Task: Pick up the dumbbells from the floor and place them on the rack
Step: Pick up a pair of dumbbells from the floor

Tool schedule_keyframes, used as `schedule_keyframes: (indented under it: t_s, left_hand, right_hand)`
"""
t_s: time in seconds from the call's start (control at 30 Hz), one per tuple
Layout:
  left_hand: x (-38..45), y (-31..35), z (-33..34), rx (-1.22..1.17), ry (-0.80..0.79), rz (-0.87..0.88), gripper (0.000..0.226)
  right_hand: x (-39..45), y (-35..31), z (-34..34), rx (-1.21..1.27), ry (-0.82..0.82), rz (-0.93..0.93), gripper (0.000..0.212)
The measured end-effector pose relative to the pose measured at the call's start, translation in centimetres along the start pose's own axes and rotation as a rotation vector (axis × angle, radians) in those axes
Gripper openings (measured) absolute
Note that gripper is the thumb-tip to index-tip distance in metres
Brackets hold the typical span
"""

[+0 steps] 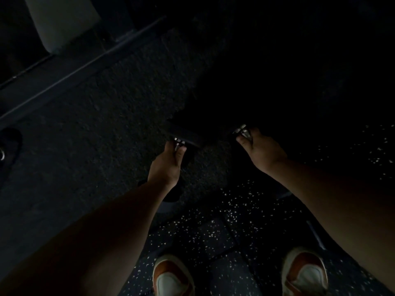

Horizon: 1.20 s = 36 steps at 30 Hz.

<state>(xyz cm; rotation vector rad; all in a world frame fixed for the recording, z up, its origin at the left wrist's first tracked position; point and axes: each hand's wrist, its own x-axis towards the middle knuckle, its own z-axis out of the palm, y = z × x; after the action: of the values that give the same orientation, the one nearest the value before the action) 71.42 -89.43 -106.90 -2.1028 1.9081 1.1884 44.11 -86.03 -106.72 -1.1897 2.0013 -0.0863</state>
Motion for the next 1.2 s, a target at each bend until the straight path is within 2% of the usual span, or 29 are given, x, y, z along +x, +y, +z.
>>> schedule_keyframes:
  t_s: [0.43,0.6,0.87,1.07,1.2]
  left_hand:
    - [-0.1,0.1,0.1,-0.111,0.022,0.008,0.035]
    - [-2.8,2.2,-0.8,-0.223,0.056,-0.043,0.032]
    - [-10.9,11.1,-7.5,-0.317,0.167,-0.026,0.028]
    - [-18.6,19.9,-15.3,-0.296,0.248,0.004,0.026]
    - [-23.8,26.3,-20.7,-0.343,0.272,0.077,0.034]
  right_hand:
    - [-0.4,0.0,1.0,0.111,0.054,-0.005,0.051]
    - [-3.1,-1.1,-1.0,0.165,0.079,-0.006,0.051]
    - [-12.6,-6.3,-11.4,0.374,0.135,0.042,0.047]
    - [-22.0,-9.5,-22.5,0.511,0.214,0.087,0.042]
    - [-29.0,-11.0,-30.7,0.561,0.239,0.112,0.041]
